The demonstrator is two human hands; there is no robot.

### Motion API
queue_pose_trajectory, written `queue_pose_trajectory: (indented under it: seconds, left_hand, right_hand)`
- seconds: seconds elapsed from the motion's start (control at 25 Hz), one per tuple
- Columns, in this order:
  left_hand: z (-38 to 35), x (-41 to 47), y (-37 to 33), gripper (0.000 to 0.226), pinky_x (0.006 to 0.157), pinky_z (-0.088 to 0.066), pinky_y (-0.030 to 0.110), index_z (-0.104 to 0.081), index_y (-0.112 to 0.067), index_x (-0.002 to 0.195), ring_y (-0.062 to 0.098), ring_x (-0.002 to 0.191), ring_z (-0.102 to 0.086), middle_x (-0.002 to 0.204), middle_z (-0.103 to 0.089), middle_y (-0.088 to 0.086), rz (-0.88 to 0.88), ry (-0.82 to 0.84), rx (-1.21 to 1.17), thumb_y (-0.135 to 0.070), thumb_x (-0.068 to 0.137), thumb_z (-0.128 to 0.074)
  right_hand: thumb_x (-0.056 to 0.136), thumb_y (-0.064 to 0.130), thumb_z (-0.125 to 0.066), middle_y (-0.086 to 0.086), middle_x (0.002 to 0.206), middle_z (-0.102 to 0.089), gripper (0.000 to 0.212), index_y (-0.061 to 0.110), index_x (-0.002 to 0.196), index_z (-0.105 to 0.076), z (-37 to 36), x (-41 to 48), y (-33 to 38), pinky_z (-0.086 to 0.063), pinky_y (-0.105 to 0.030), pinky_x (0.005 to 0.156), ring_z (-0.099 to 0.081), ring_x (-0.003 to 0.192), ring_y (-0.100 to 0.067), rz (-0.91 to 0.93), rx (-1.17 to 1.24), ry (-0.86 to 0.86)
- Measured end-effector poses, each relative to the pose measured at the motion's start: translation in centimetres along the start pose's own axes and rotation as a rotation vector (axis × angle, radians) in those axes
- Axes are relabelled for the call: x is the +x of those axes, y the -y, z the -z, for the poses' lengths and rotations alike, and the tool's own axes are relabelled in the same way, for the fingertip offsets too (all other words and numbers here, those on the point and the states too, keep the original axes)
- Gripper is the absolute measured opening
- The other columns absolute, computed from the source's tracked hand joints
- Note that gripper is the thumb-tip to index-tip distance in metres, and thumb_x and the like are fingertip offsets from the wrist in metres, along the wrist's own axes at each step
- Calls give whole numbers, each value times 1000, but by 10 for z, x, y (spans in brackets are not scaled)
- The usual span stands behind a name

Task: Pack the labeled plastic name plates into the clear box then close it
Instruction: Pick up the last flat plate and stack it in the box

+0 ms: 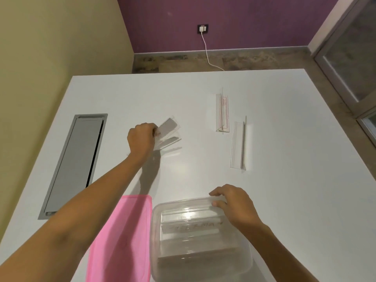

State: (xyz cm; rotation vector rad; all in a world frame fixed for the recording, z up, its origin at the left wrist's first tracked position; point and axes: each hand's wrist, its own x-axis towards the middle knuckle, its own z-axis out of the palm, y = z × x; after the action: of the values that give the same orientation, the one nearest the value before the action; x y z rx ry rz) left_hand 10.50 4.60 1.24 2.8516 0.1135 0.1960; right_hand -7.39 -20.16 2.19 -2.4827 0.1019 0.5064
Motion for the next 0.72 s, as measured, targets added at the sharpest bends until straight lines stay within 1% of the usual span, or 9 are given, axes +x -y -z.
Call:
queue_pose_trajectory:
  seconds: [0.08,0.16,0.24,0.32,0.4,0.48,0.56,0.64,0.72]
  left_hand:
    - [17,-13,-12,14,61,-42,30,-73,-14,88,28,76,-62,83,-73,6,95,-32,-249,-15,85,-59]
    - [34,-25,-24,16,70,-49,28,-74,-14,91,23,82,-67,88,-75,4,172,-52,-506,-23,84,-64]
    - [53,-43,-37,14,77,-56,30,-74,-13,88,22,74,-71,85,-74,4,244,-43,-794,-23,82,-67]
    - [70,-66,-50,7,77,-59,34,-71,-13,83,20,62,-70,78,-72,3,317,-6,-1039,-19,82,-68]
    - [80,-94,-59,10,77,-59,36,-68,-8,79,17,56,-66,70,-65,5,376,50,-1209,-17,82,-69]
    - [87,-121,-67,16,75,-58,35,-65,-1,79,17,55,-60,67,-60,8,406,105,-1330,-16,84,-68]
    - [95,-146,-73,15,69,-59,29,-63,1,82,14,54,-60,62,-63,2,433,140,-1428,-13,87,-63]
    - [99,-164,-76,11,67,-60,24,-61,-2,82,9,52,-64,55,-66,-6,463,160,-1482,-10,90,-59]
    - [99,-175,-72,10,68,-60,24,-61,-2,84,9,55,-67,59,-70,-5,502,176,-1508,-11,90,-59]
  right_hand:
    - [85,28,-66,6,116,-63,26,29,111,-64,6,-5,0,-41,-29,96,-55,112,-15,-23,113,-34]
    - [84,28,-68,7,117,-62,29,28,113,-63,13,-8,2,-42,-28,95,-53,112,-14,-6,211,-97]
    - [83,25,-69,5,119,-61,35,26,117,-61,21,-13,9,-43,-28,94,-54,111,-14,23,307,-165]
    - [84,22,-68,4,124,-58,39,26,121,-57,28,-16,19,-44,-28,93,-53,111,-14,59,395,-216]
    - [85,22,-67,5,129,-52,45,27,127,-51,34,-18,28,-43,-26,91,-51,111,-13,98,460,-245]
    - [84,27,-68,10,130,-48,51,29,131,-47,40,-20,35,-41,-20,87,-48,112,-11,109,532,-216]
    - [81,35,-69,13,128,-50,55,33,131,-46,43,-24,37,-45,-19,82,-50,113,-10,88,610,-116]
    - [76,42,-72,10,127,-55,55,36,126,-51,41,-27,34,-50,-34,93,-52,117,-11,61,690,9]
    - [76,40,-73,8,123,-62,48,34,121,-57,35,-30,30,-47,-45,101,-55,116,-12,64,710,78]
